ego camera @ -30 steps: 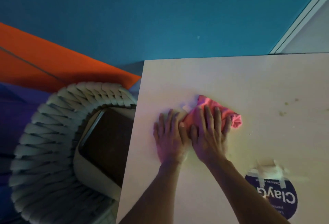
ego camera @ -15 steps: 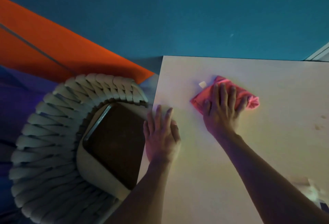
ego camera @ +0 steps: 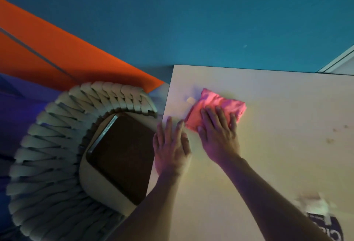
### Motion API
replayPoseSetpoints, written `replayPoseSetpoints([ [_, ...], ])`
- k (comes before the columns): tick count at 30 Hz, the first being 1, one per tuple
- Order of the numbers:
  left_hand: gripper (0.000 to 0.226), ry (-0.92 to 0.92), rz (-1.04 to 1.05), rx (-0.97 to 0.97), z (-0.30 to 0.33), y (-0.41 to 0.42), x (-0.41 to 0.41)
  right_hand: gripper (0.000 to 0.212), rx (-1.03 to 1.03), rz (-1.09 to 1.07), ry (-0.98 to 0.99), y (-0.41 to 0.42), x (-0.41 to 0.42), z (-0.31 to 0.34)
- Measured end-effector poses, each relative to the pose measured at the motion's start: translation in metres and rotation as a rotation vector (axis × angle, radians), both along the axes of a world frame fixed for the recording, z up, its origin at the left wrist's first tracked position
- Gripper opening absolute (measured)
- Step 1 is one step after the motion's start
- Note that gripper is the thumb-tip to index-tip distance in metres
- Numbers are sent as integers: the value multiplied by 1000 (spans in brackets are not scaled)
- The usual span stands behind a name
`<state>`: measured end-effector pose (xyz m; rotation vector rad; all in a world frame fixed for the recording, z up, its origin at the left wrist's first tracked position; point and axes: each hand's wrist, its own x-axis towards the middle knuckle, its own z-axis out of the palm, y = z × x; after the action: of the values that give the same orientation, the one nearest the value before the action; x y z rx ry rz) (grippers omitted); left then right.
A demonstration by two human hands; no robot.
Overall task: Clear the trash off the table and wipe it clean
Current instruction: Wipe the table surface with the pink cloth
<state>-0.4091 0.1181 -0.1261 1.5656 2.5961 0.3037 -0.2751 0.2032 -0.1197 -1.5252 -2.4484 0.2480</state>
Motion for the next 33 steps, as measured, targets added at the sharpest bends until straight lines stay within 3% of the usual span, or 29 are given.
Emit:
replayPoseSetpoints([
  [11, 48, -33, 10, -16, 0, 3, 2, 66, -115, 7, -53, 84, -49, -5],
  [21, 47, -58, 8, -37, 1, 2, -2, 41, 29, -23, 19, 116, -45, -8],
  [33, 50, -27, 22, -18, -3, 1, -3, 31, 103, -41, 187, -25, 35, -9],
])
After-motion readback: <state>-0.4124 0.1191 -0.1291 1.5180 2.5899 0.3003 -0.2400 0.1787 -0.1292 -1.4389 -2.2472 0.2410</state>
